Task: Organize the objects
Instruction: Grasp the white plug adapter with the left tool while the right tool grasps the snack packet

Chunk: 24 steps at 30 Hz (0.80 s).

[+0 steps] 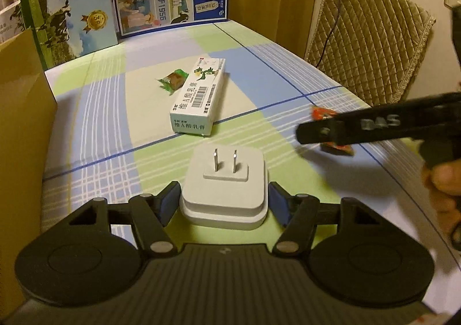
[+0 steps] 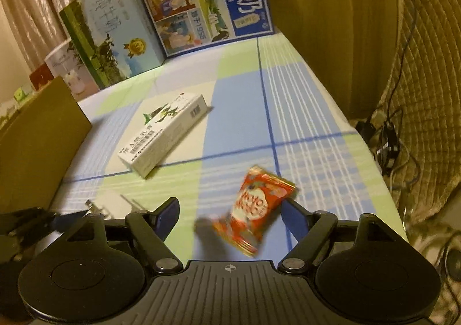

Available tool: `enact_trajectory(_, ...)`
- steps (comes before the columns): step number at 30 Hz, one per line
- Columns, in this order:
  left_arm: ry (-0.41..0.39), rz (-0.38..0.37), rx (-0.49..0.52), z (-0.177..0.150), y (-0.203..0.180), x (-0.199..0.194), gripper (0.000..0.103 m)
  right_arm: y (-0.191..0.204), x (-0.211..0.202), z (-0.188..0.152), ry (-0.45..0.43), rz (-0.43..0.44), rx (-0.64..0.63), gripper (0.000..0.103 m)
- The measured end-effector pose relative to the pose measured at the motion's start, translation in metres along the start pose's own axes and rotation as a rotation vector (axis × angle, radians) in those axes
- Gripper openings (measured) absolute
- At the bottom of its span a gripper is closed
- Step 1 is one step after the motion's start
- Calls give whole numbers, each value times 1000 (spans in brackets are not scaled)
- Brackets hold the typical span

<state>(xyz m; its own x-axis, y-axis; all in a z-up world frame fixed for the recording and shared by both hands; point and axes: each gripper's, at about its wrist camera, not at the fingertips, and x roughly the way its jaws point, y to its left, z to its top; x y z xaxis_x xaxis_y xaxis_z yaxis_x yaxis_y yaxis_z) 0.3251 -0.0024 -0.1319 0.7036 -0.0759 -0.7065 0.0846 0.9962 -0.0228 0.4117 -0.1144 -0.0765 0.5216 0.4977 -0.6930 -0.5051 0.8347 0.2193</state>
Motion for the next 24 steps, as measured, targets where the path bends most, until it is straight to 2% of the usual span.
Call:
enact_trajectory(5,-10,4,-1,-1,3,-1,68,14,4,-5,14,-48,-134,36)
enact_trajectory(7,-16,9,8,2,3,0,71,14,2,-10,10,-70,-173,28)
enact_trajectory(12,-16,0,11,10,1,9,71,7,-6,-18,6,-96,-163,24)
enact_trajectory(14,3,-2,20,11,-1,14,67,4,-10,-20,9,-95,-145,24)
enact_trajectory(15,10,0,25,11,-2,15,62,3,-12,-20,12,-95,-138,24)
enact_trajectory(24,30,-3,14,7,-6,-8,61,4,-44,-24,12,-74,-79,23)
